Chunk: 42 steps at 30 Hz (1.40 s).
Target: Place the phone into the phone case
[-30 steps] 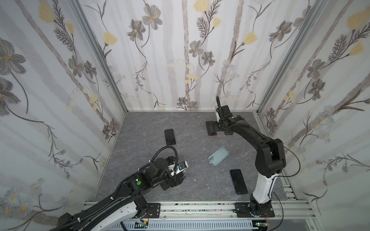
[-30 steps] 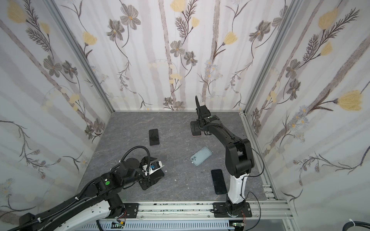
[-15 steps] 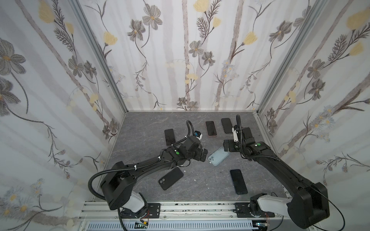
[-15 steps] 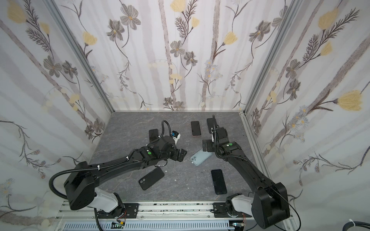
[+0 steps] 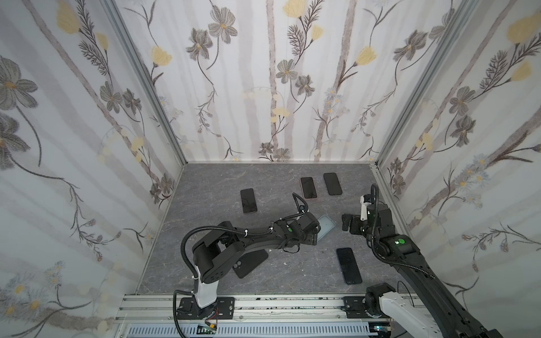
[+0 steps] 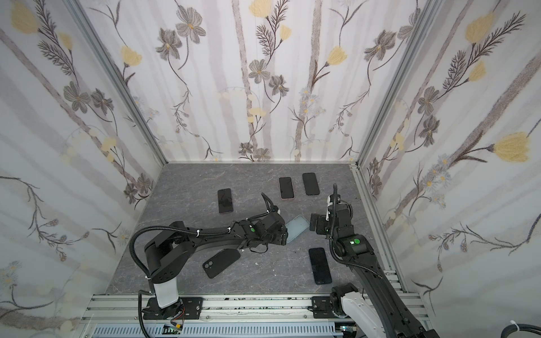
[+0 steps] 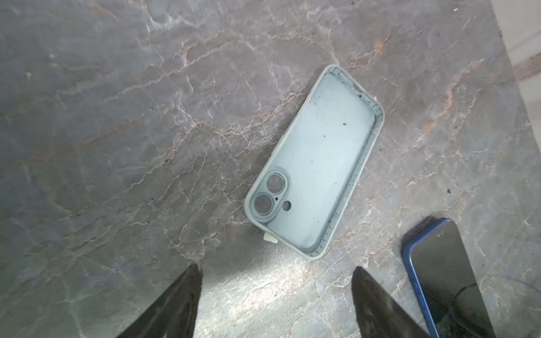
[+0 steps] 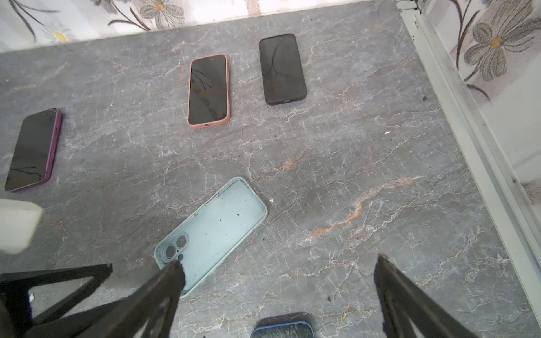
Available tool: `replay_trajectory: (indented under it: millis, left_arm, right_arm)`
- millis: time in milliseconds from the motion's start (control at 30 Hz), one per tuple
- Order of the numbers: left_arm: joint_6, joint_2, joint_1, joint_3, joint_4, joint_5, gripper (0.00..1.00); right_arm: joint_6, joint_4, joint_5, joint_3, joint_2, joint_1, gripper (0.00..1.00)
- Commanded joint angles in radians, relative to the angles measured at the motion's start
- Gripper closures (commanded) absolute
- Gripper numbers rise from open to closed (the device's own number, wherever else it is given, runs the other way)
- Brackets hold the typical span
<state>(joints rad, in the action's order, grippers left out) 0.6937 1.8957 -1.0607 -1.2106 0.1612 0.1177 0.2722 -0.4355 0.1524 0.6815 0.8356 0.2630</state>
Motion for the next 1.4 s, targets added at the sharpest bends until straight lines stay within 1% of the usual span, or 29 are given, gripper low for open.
replay_trajectory:
  millis: [0,100,133,167,267,500,533,567,600,700,733,767,1000,1033,1067,1367]
  left_arm:
    - [0.041,0.032,-0.006,-0.022,-0.015,0.003,0.27]
    - [0.024,0.059,-0.01,-0.044,-0.008,0.016,0.31]
    - [0.015,0.063,-0.009,-0.046,-0.008,0.018,0.35]
    - [0.009,0.069,-0.01,-0.051,-0.005,0.021,0.37]
    - [-0.013,0.083,-0.012,-0.057,-0.008,0.03,0.39]
    - [-0.049,0.132,-0.013,-0.076,0.021,0.076,0.41]
    - [-0.053,0.129,-0.013,-0.075,0.018,0.084,0.43]
    - [-0.06,0.129,-0.013,-0.073,0.017,0.089,0.48]
    - [-0.069,0.13,-0.013,-0.075,0.021,0.096,0.5]
    - [-0.095,0.129,-0.013,-0.076,0.046,0.129,0.53]
    - [-0.109,0.128,-0.014,-0.076,0.052,0.138,0.6]
    - [-0.12,0.124,-0.013,-0.076,0.06,0.148,0.63]
    - [-0.172,0.115,-0.013,-0.075,0.111,0.198,0.69]
    - [-0.177,0.109,-0.012,-0.07,0.112,0.201,0.73]
    - [-0.179,0.104,-0.012,-0.063,0.116,0.204,0.75]
    - [-0.177,0.041,0.01,0.037,0.131,0.228,0.8]
  right_arm:
    - [0.006,0.041,0.02,-0.013,-0.012,-0.003,0.0]
    - [0.007,0.051,0.019,-0.024,-0.002,-0.002,0.0]
    - [0.007,0.051,0.018,-0.024,0.005,-0.003,0.0]
    - [0.007,0.05,0.018,-0.023,0.011,-0.002,0.0]
    - [0.008,0.05,0.013,-0.023,0.025,-0.003,0.0]
    - [0.008,0.053,0.01,-0.025,0.032,-0.002,0.0]
    - [0.009,0.052,0.009,-0.025,0.032,-0.003,0.0]
    - [0.008,0.052,0.01,-0.025,0.03,-0.002,0.0]
    - [0.008,0.052,0.01,-0.024,0.03,-0.003,0.0]
    - [0.01,0.052,0.01,-0.025,0.03,-0.002,0.0]
    - [0.01,0.052,0.009,-0.025,0.031,-0.002,0.0]
    - [0.01,0.052,0.008,-0.025,0.033,-0.003,0.0]
    - [0.012,0.053,-0.002,-0.025,0.04,-0.003,0.0]
    - [0.012,0.052,-0.003,-0.025,0.04,-0.003,0.0]
    - [0.012,0.053,-0.004,-0.025,0.04,-0.002,0.0]
    - [0.013,0.052,-0.014,-0.027,0.048,-0.001,0.0]
